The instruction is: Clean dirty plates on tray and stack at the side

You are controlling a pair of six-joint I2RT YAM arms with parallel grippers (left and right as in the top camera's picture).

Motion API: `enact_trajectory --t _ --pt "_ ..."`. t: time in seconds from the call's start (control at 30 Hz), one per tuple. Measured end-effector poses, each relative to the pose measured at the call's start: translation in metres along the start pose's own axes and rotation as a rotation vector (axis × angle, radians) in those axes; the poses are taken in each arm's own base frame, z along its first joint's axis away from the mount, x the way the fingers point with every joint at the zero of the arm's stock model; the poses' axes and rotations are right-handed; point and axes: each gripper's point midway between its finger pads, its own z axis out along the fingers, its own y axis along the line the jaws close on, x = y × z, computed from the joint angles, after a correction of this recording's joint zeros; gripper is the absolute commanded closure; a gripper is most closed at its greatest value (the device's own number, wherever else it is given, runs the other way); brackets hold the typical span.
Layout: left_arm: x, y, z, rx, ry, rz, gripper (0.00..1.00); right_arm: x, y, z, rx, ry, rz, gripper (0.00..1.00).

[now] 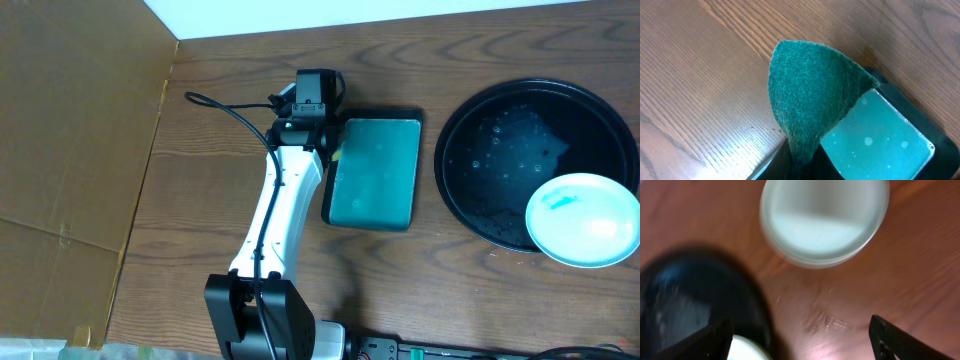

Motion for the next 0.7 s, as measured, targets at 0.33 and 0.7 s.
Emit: enact_trajectory --t 0.33,0.7 --pt "0.000 0.000 0.000 0.000 0.000 0.000 0.93 0.107 0.031 0.009 0.130 0.333 0.124 0.01" --pt "-0.003 -0.002 0.000 0.009 -0.012 -0.005 0.93 0.180 0.064 0.004 0.112 0.471 0.304 0.01"
